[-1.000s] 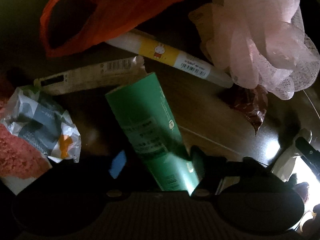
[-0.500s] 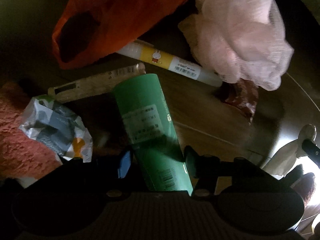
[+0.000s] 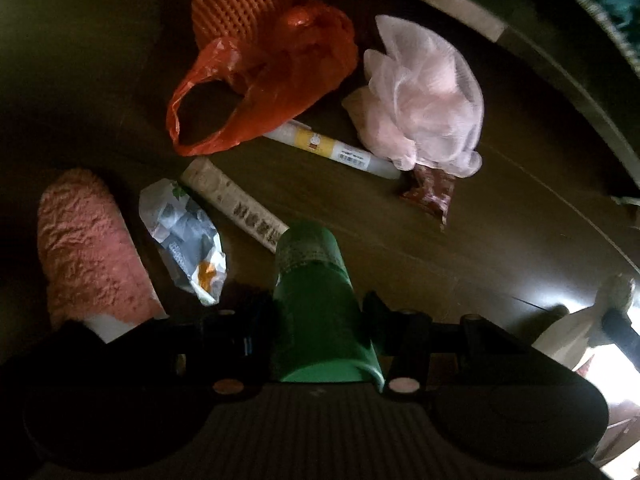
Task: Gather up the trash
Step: 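Grasp the green can with the left tool while the right tool grasps a white sock, then lift the green can and white sock with both tools toward the wastebasket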
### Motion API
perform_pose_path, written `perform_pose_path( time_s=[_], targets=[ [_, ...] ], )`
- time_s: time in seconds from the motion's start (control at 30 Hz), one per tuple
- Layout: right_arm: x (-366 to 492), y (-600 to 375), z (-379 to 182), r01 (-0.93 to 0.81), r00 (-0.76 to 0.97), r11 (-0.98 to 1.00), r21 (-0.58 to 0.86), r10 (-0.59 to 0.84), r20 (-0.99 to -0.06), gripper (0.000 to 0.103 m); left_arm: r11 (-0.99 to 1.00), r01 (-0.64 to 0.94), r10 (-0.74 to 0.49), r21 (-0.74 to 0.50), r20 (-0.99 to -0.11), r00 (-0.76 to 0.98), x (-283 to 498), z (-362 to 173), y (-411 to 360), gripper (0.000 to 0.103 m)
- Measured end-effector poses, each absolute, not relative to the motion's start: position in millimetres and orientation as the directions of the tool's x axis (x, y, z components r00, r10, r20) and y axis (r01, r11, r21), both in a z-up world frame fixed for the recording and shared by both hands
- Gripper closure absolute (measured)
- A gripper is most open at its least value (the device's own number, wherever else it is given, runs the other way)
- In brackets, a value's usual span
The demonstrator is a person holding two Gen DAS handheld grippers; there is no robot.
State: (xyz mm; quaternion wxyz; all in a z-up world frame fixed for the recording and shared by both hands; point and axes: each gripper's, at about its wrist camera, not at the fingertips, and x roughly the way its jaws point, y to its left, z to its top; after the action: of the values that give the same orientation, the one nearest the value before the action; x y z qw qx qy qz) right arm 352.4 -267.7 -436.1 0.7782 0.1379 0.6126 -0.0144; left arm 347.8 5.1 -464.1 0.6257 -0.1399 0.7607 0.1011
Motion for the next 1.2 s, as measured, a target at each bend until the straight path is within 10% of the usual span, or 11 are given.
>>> perform_pose_path(
  time_s=[1.2],
  targets=[
    [231.2, -224.1, -68.3, -0.248, 0.685, 0.932, 0.264, 0.362, -0.633, 0.091, 0.936, -0.09, -0.252, -0.342, -0.823, 0.509, 277.2, -42.6, 11.8, 0.054]
  ],
)
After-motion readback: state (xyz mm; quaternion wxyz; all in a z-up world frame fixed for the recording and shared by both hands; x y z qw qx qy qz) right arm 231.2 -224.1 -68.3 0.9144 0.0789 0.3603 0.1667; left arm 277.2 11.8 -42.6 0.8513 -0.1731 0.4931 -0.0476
